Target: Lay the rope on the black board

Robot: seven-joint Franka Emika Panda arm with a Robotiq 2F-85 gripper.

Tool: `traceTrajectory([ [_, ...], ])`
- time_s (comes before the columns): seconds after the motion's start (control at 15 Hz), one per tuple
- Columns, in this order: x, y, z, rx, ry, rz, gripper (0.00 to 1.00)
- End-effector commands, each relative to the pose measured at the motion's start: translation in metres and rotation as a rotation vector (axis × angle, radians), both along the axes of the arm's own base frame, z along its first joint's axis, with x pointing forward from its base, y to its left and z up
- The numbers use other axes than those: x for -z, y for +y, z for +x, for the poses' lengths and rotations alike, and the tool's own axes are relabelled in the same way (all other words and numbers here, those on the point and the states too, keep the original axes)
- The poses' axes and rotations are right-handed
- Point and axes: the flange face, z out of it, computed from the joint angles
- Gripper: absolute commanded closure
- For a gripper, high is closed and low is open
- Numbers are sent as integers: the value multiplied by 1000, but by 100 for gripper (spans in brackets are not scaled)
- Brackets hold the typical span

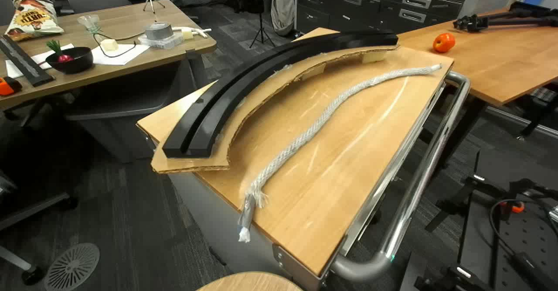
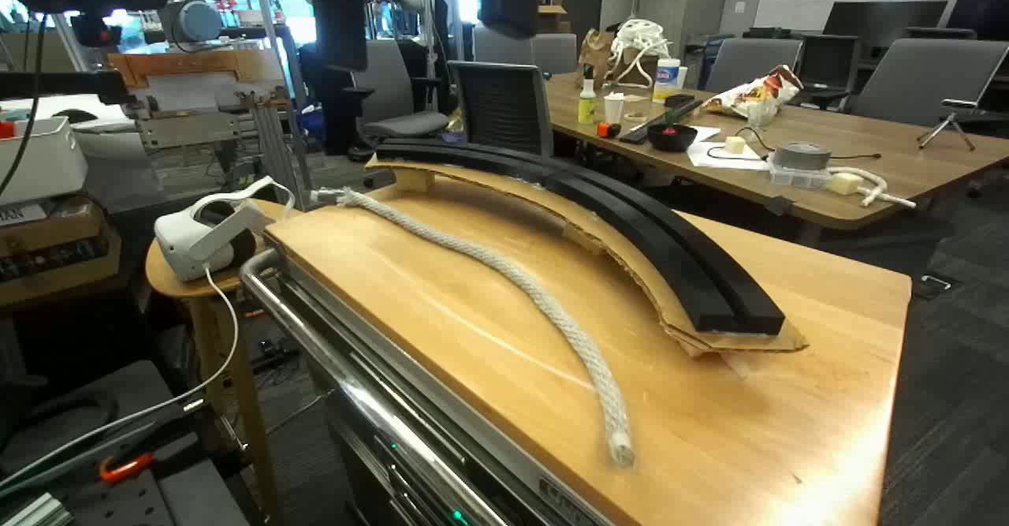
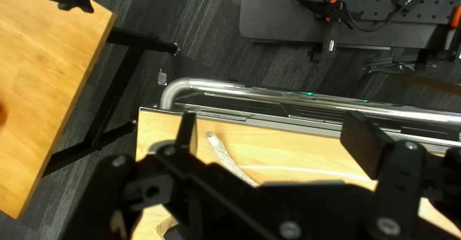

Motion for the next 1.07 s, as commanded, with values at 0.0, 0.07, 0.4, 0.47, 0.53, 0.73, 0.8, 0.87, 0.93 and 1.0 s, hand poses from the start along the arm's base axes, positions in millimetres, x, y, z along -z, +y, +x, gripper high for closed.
traceTrajectory([
  [0.0,-2,0,0,0,-3,-1,0],
  [0.07,-5,0,0,1,-9,-2,0],
  [0.4,-9,15,9,-156,-1,20,0],
  [0.47,-11,28,17,-200,16,21,0],
  [0.53,-12,38,22,-253,25,24,0],
  [0.73,-21,87,40,-416,25,7,0],
  [0.8,-24,110,48,-471,22,0,0],
  [0.87,-27,131,55,-526,12,-5,0],
  [0.93,-31,158,67,-570,-34,21,0],
  [1.0,-30,179,77,-603,-65,59,0],
])
